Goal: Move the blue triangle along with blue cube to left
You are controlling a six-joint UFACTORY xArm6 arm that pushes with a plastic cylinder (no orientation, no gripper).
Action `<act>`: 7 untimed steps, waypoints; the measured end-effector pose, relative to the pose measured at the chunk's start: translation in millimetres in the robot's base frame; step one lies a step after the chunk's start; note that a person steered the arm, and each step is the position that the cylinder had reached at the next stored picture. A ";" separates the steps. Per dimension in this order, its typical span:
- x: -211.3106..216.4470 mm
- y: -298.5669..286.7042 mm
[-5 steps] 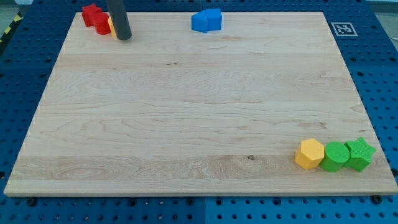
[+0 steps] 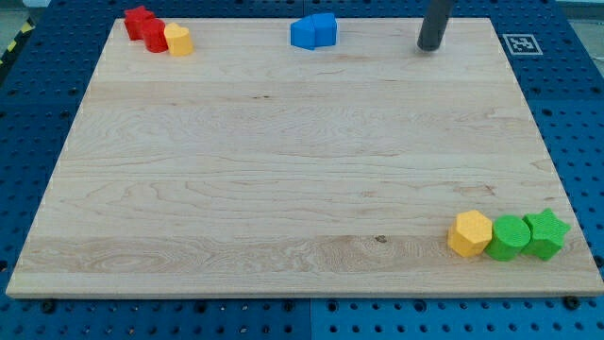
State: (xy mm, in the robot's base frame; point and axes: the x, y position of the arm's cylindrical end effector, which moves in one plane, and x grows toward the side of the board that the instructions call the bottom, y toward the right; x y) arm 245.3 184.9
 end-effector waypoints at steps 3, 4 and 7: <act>-29.1 -144.6; -33.0 -151.9; -14.9 -164.8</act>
State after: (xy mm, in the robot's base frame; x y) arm 230.4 20.1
